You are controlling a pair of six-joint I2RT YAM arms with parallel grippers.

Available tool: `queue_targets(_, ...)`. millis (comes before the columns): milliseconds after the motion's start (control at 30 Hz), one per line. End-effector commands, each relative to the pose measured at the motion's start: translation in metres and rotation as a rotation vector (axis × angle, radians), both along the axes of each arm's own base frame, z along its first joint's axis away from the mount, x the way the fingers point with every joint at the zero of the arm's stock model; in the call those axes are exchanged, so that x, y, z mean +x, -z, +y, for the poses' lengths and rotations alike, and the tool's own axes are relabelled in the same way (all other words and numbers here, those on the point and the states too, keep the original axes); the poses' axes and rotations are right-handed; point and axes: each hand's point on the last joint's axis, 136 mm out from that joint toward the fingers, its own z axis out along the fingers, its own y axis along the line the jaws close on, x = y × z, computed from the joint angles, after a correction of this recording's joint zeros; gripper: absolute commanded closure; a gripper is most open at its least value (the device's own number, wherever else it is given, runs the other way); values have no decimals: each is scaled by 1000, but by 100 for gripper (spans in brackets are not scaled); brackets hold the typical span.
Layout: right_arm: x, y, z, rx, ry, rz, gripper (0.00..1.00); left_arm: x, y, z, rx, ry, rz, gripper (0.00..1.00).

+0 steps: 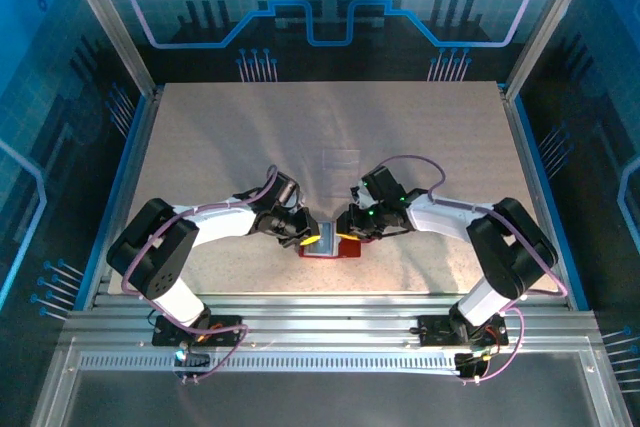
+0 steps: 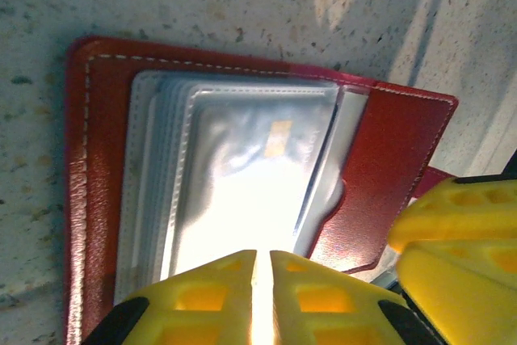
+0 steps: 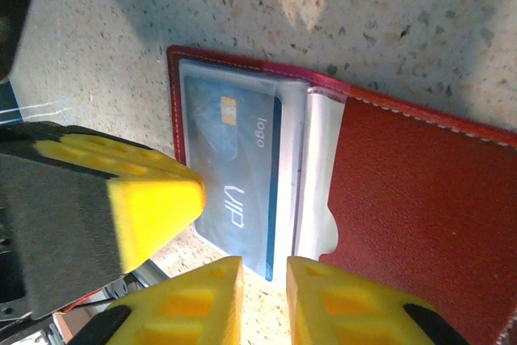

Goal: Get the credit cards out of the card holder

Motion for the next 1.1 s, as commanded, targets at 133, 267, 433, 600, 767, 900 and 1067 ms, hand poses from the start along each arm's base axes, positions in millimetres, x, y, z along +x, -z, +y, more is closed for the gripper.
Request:
queue_targets(133,1,-4,20,35,-43,11,79,5,-3,6,32,7,-17,89)
queue_targets(267,1,-3,26,34,-46,14,79,4,1,8,42,12,-13,89)
queue_targets(433,-1,2,29,12,-39,21,79,2,5,10,46,20,-5,89)
queue_targets(600,-5,10,30,-6,-44,37,79,0,7,12,41,22,-3,89)
queue_targets(767,-6,12,31,-15,-42,35,80,-3,11,13,36,19,8,89)
queue_targets(900,3,5,37,-4,-41,13,80,-5,12,14,35,18,12,89)
queue_targets(1067,2,12,37,-18,-47,22,82,-6,14,15,38,14,14,89)
